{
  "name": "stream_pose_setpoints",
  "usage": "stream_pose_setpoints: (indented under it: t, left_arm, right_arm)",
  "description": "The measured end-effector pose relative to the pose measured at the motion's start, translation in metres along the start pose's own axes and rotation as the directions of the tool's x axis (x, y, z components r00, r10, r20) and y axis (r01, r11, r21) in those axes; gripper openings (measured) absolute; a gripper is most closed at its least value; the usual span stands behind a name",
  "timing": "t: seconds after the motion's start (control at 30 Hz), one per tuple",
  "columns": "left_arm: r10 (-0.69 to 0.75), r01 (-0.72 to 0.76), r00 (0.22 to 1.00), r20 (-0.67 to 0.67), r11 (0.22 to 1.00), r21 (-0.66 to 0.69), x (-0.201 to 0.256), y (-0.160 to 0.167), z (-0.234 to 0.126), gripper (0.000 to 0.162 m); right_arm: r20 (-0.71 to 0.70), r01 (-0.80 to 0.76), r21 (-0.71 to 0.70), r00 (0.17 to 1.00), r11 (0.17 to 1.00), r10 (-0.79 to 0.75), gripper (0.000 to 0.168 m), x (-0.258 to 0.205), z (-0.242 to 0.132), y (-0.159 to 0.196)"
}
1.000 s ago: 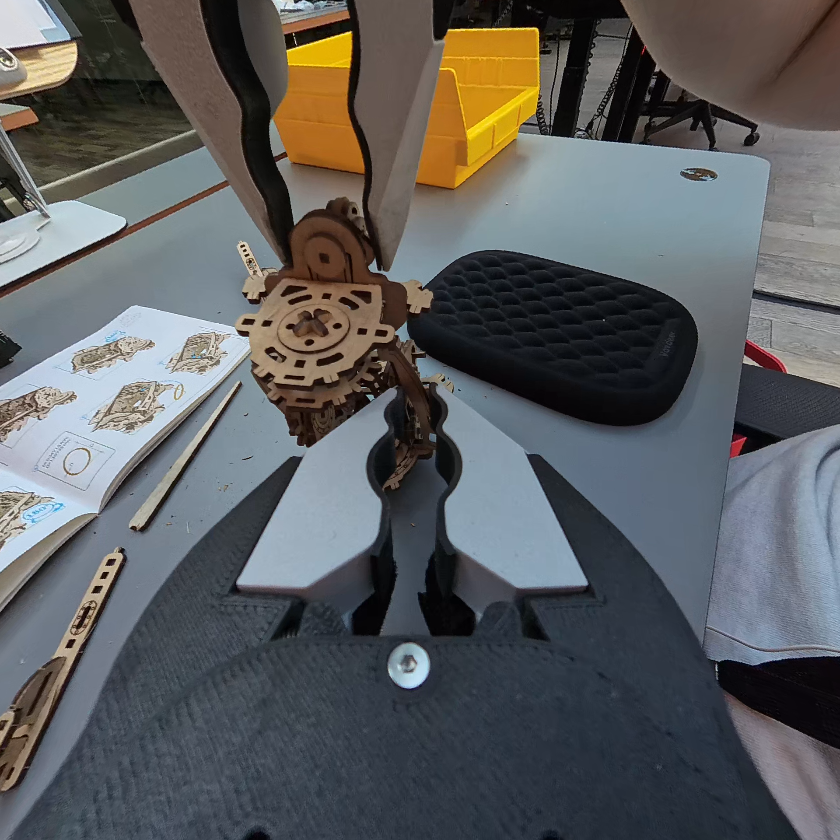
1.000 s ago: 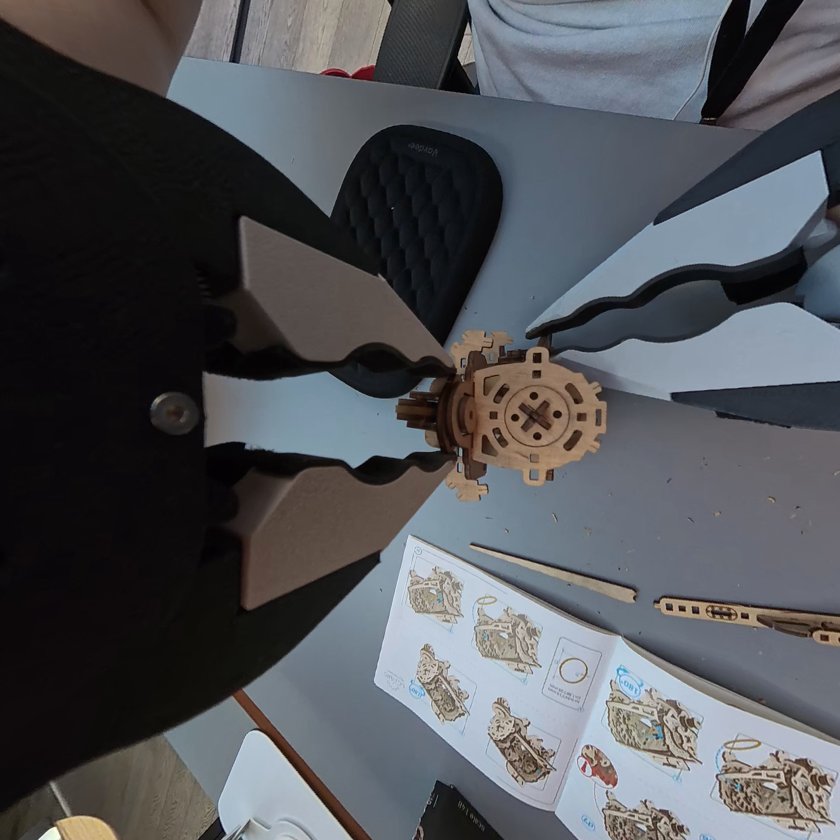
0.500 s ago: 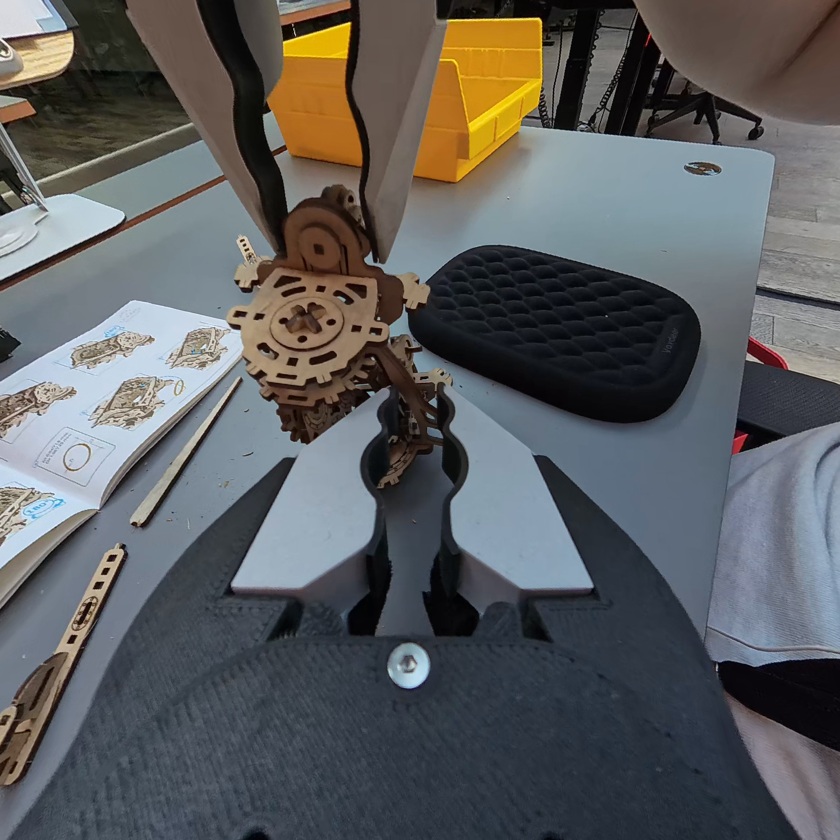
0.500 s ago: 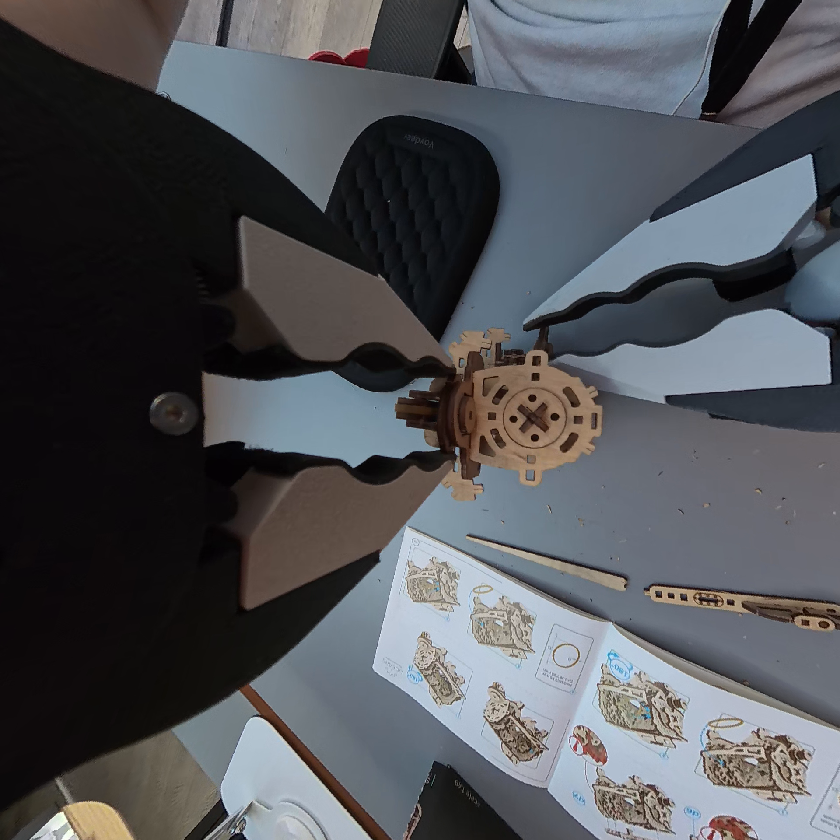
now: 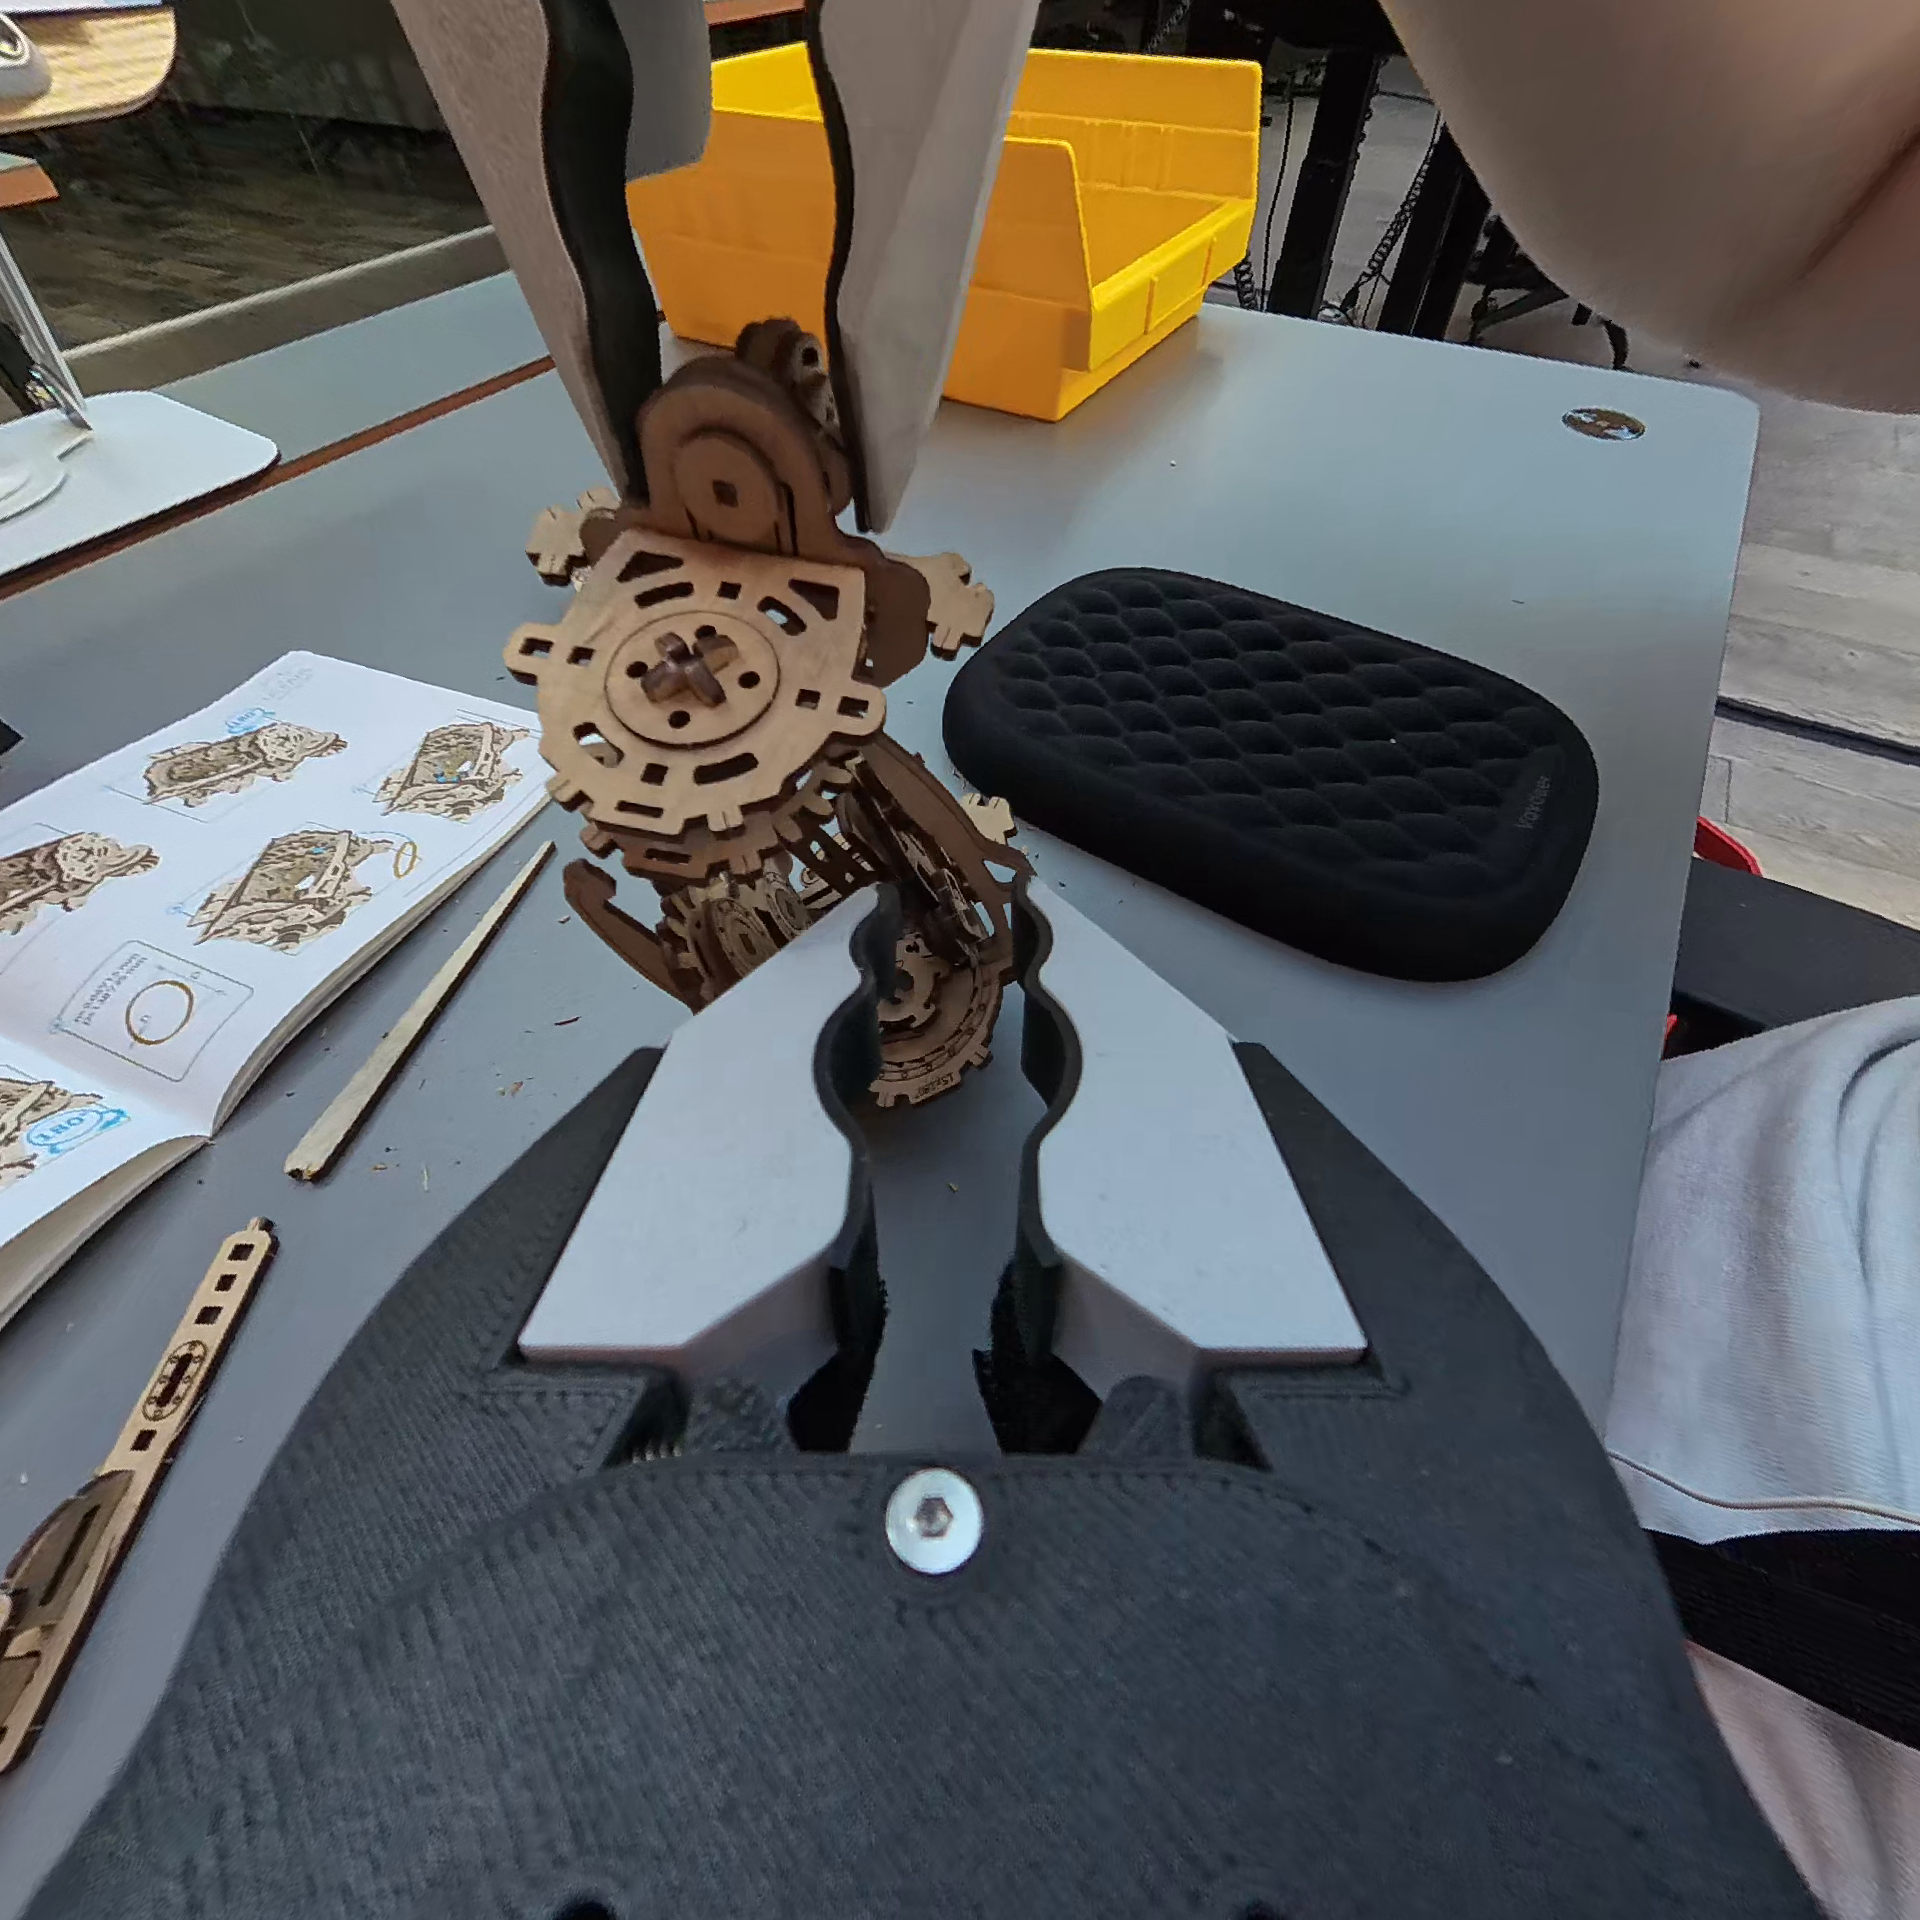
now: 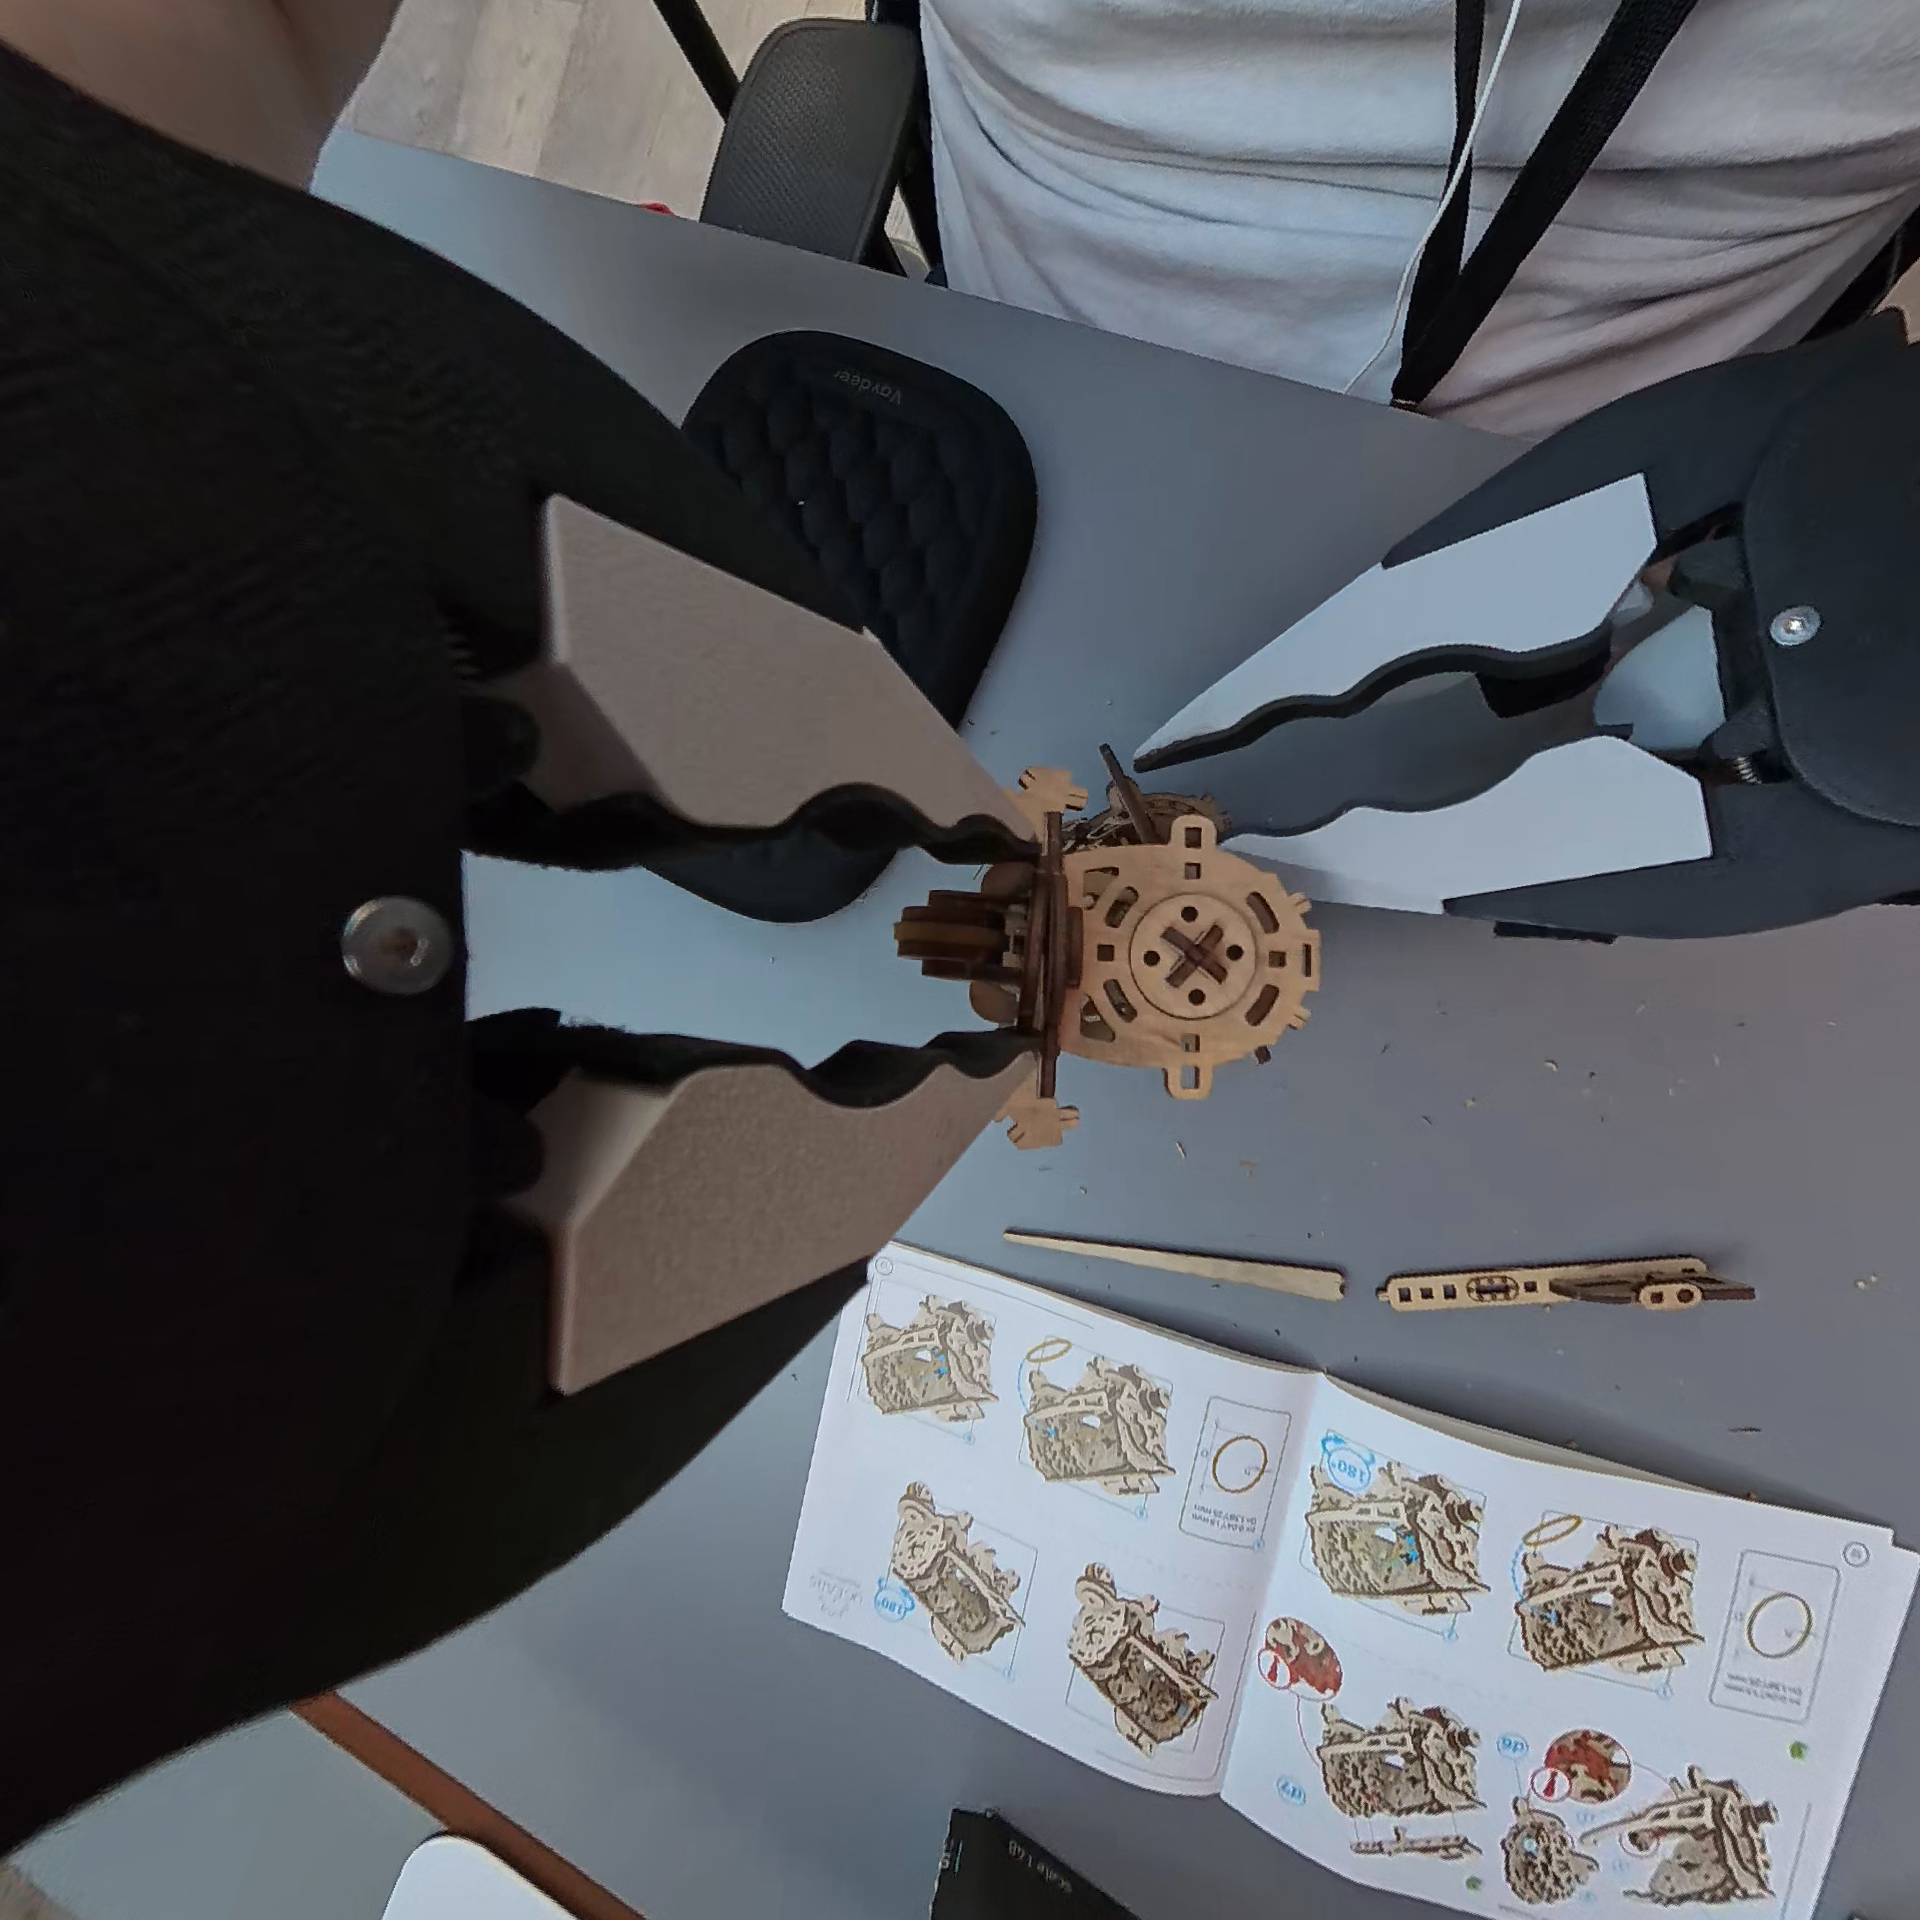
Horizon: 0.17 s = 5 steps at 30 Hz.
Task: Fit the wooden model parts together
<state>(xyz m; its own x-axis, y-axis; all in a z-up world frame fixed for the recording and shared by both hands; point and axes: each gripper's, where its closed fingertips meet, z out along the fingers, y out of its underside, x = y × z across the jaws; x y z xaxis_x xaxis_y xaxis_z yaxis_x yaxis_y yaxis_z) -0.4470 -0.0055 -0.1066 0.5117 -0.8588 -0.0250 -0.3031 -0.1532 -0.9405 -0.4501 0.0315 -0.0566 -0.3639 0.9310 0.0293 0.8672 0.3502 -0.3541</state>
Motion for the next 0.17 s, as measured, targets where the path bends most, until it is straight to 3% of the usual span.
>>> stream_pose_setpoints:
  t: [0.17]
  left_arm:
    - [0.024,-0.023,1.0,0.016,0.999,-0.049,-0.0002,0.0056,0.006,0.021]
  right_arm:
    - [-0.036,0.044,0.079,0.998,0.996,-0.042,0.032,-0.0024,-0.0003,-0.0042]
